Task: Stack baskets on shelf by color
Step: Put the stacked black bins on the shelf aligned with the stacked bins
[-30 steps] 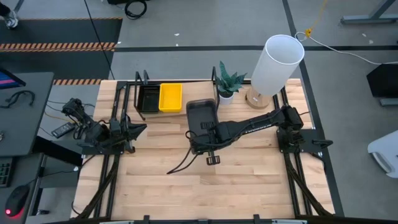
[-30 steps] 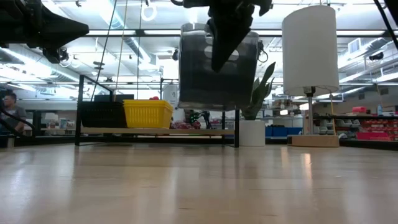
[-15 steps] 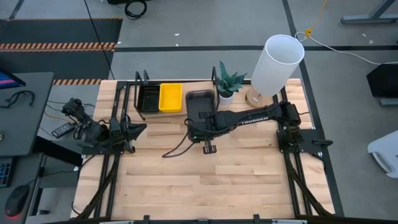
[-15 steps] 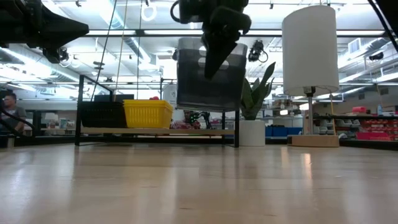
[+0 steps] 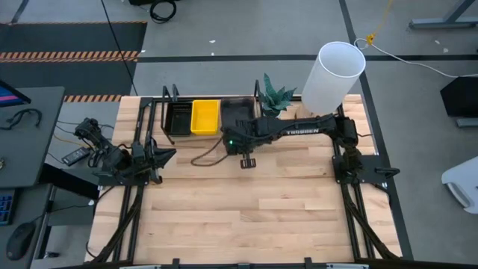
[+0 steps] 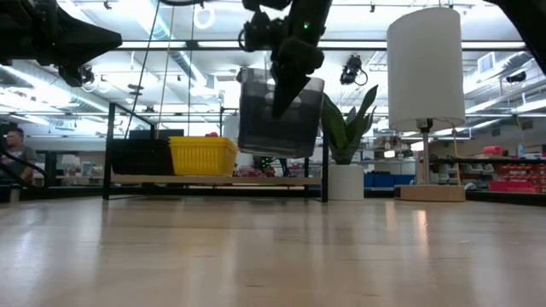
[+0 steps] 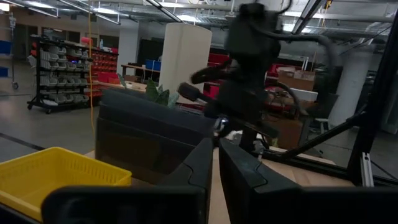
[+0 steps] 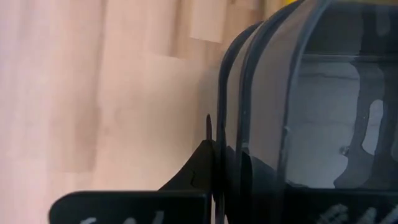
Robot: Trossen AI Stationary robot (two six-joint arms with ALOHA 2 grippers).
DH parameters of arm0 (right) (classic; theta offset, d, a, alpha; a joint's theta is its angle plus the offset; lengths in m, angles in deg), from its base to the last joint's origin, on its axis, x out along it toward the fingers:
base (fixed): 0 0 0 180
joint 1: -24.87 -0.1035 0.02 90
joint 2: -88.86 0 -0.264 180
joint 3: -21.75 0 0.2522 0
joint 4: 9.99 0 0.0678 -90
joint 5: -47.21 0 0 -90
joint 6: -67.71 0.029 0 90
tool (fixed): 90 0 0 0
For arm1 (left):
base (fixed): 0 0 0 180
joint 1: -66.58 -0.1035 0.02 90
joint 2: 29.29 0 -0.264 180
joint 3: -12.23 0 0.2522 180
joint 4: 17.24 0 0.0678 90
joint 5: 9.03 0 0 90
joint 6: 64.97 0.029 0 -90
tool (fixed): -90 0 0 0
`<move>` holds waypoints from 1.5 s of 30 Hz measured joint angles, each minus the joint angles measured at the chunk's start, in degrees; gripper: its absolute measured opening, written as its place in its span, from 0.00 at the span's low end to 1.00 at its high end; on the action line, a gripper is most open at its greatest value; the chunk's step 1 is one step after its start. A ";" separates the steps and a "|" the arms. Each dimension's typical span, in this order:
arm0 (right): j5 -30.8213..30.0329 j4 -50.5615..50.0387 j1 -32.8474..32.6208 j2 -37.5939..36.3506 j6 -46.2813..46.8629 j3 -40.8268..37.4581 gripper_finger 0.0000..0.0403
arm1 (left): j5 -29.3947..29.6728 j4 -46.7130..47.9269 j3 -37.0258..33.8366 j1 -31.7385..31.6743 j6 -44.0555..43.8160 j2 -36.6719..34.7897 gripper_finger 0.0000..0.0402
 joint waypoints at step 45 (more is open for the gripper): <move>10.35 8.42 13.64 0.07 -6.56 -5.14 0.15 | 0.00 -0.42 0.00 0.00 0.04 -0.01 0.09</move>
